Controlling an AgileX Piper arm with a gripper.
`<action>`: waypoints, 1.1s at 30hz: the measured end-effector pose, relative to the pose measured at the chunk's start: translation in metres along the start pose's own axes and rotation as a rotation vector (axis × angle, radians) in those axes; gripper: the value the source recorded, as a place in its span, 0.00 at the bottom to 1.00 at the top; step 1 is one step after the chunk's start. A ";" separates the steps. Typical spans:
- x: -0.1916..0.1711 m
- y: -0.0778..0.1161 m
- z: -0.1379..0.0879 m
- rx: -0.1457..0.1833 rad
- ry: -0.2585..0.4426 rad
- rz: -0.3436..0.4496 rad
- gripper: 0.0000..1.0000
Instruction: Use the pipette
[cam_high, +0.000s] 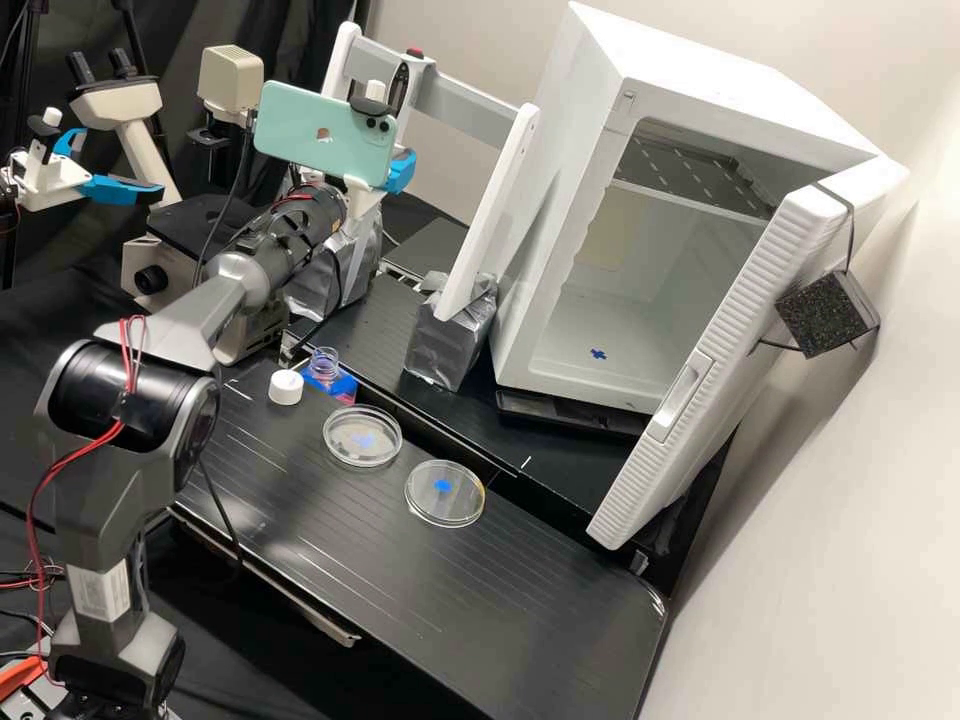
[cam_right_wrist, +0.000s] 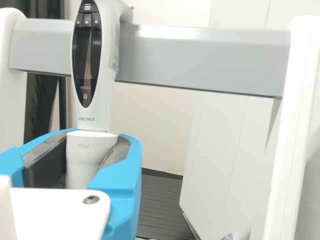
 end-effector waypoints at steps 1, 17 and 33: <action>-0.001 0.002 0.000 -0.001 0.001 0.000 0.00; -0.001 0.042 -0.016 0.021 0.034 0.091 0.00; -0.056 0.051 0.008 0.125 0.040 0.139 0.00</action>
